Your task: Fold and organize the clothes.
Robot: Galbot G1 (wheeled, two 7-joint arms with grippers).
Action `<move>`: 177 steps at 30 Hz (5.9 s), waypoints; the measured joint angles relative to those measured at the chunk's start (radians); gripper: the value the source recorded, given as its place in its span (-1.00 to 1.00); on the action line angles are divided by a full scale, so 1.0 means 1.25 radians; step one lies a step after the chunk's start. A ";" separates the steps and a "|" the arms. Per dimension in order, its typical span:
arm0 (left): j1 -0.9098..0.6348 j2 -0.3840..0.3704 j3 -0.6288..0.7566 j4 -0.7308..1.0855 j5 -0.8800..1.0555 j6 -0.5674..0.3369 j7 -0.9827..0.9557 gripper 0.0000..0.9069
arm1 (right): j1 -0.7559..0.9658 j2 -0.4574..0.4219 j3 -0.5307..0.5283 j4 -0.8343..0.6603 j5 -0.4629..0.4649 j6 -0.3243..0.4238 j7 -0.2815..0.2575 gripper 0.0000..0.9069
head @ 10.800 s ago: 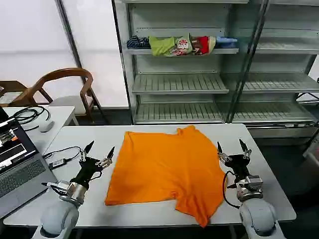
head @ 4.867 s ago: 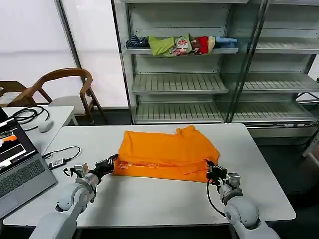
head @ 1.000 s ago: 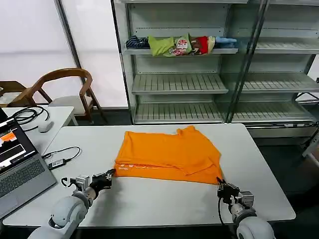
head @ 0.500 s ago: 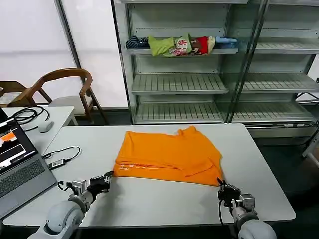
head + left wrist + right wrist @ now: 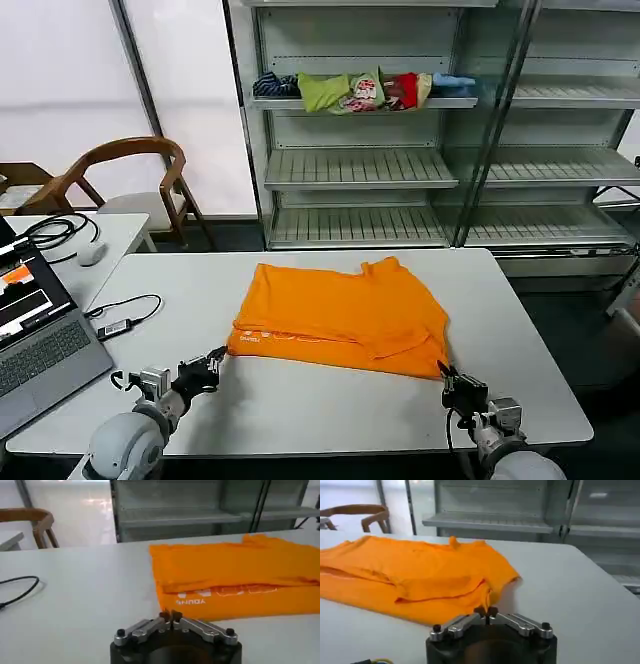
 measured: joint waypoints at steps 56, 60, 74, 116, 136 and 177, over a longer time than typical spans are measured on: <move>-0.002 0.014 0.027 0.010 -0.037 0.052 -0.037 -0.98 | -0.036 0.006 0.009 0.020 -0.028 0.028 -0.022 -1.00; 0.064 0.021 -0.007 -0.037 -0.039 0.049 -0.036 -0.98 | -0.070 0.008 0.019 0.041 -0.037 0.036 -0.026 -1.00; 0.282 0.030 -0.141 -0.173 -0.039 0.025 -0.020 -0.98 | -0.217 0.014 0.059 0.122 -0.078 0.070 -0.039 -1.00; 0.268 0.048 -0.207 -0.244 -0.027 -0.011 -0.027 1.00 | -0.183 0.024 0.133 0.189 -0.023 0.034 0.026 1.00; -0.103 0.054 -0.010 0.035 -0.077 -0.005 -0.011 1.00 | 0.346 0.084 -0.124 -0.101 0.050 -0.137 0.151 1.00; -0.362 0.016 0.161 0.350 -0.108 0.019 0.029 1.00 | 0.678 0.280 -0.253 -0.587 0.003 -0.175 0.121 1.00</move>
